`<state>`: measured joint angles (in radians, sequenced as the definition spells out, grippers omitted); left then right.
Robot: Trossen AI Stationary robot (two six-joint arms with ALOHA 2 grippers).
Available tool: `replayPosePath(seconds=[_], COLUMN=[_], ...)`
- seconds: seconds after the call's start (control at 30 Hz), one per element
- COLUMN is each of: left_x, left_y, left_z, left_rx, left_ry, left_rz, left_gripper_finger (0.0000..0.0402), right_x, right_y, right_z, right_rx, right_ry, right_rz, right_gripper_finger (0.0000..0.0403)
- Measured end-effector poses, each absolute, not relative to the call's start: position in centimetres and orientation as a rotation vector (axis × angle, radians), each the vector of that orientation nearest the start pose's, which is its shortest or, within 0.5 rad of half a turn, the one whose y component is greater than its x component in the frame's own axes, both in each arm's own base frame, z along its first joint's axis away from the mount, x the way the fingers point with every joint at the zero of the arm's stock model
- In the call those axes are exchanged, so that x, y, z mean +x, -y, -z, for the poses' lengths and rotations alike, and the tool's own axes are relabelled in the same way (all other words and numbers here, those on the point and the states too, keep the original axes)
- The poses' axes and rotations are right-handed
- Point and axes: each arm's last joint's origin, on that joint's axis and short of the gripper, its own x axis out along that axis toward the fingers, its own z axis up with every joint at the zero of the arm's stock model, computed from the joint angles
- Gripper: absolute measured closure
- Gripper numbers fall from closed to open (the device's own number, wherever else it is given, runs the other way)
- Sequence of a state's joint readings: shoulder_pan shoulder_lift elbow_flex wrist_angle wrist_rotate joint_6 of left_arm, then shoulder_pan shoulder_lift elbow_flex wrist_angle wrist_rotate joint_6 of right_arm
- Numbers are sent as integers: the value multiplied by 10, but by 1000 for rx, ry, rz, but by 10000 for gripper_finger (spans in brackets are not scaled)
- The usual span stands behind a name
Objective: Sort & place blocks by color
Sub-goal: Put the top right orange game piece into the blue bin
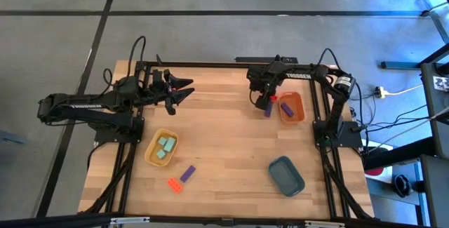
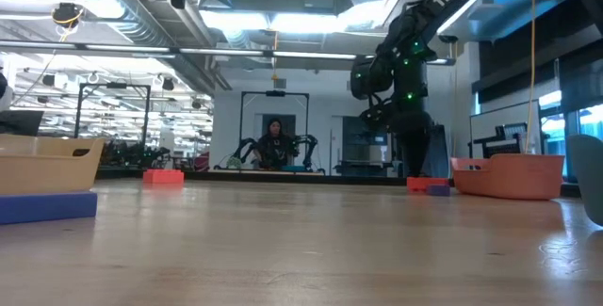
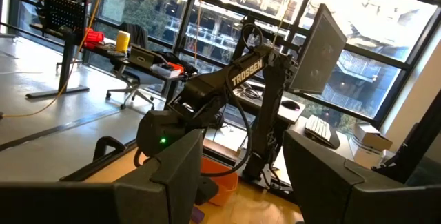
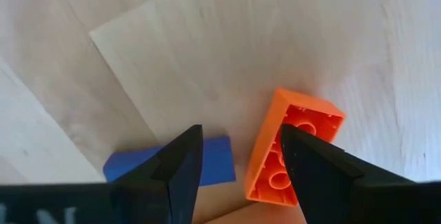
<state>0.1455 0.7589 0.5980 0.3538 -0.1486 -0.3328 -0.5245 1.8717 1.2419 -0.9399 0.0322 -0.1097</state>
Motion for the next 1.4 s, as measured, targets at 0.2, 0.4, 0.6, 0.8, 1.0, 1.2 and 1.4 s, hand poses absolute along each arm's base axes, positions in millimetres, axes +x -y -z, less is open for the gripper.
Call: replayPosePath(seconds=[0.2,0.4,0.6,0.8,1.0,1.2,1.4], left_x=[172,172,172,172,172,172,172], left_y=[-29,-29,-30,-29,-29,-30,-30], left_z=[-324,-324,-324,-324,-324,-324,-324], left_rx=[-330,-330,-330,-330,-329,-329,-331], left_ry=[240,240,241,240,240,240,240], left_rz=[-258,-258,-258,-258,-258,-258,-258], left_gripper_finger=[208,208,208,208,208,208,208], right_x=[279,282,287,291,289,289,284], right_y=[178,199,211,214,212,210,219], right_z=[-165,-191,-208,-217,-213,-211,-207], right_rx=[356,390,370,422,462,489,523], right_ry=[-1560,-1495,-1424,-1373,-1377,-1371,-1377], right_rz=[397,441,443,507,511,421,524], right_gripper_finger=[205,205,205,205,205,205,205])
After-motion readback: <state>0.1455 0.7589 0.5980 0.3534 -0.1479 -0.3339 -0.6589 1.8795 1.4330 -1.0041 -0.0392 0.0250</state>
